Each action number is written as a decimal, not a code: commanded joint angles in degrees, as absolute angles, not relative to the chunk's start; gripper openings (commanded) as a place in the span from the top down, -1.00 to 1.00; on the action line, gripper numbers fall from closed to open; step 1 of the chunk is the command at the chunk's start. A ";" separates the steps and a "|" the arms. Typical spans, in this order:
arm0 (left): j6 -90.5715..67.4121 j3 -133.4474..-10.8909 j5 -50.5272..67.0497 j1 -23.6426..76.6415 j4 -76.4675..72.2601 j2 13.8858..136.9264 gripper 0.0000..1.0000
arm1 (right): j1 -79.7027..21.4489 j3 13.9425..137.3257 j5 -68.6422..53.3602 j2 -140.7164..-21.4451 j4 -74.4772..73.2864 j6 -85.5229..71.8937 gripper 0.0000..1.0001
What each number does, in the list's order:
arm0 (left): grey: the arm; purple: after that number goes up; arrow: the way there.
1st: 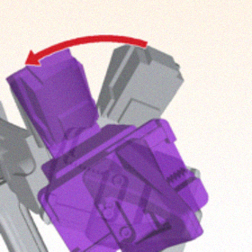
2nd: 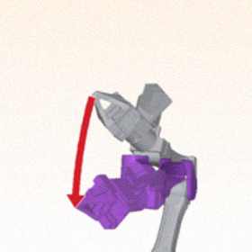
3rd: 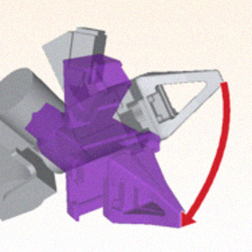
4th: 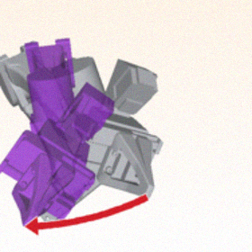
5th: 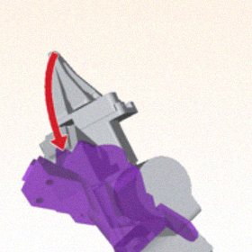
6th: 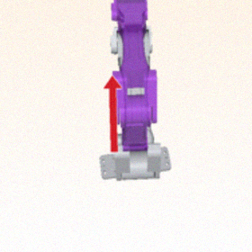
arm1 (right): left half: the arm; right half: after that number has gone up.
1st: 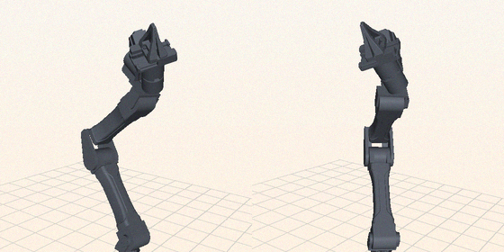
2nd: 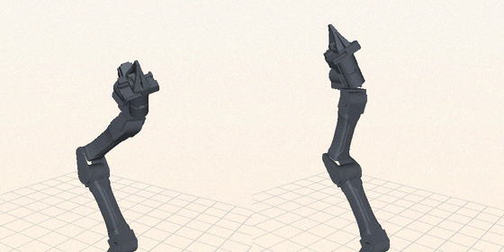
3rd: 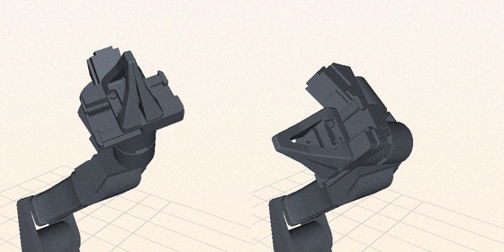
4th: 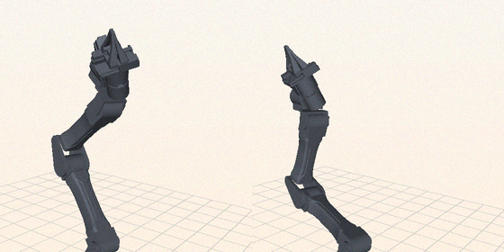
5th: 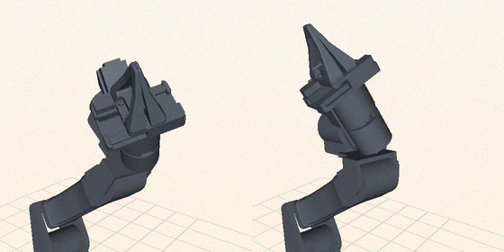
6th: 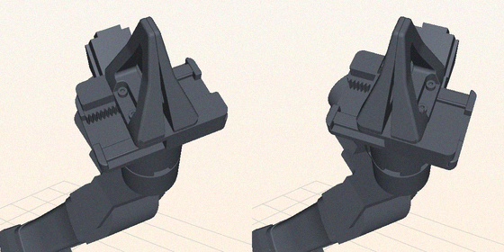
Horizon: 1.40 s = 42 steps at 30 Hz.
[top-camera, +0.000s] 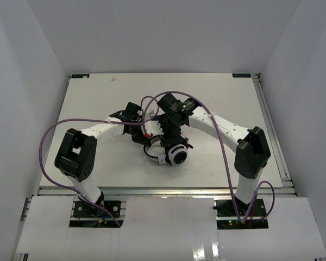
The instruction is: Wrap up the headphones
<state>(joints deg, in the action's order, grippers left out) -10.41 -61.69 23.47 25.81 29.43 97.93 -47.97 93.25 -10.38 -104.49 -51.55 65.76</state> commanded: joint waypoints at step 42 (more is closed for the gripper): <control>-22.97 -65.92 26.43 12.91 18.82 97.92 1.00 | -23.44 84.30 -35.07 -82.92 -23.37 27.43 -0.80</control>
<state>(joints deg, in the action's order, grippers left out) -18.32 -61.06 24.30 15.86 23.67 97.52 -25.97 91.96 -31.56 -89.25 -32.32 32.54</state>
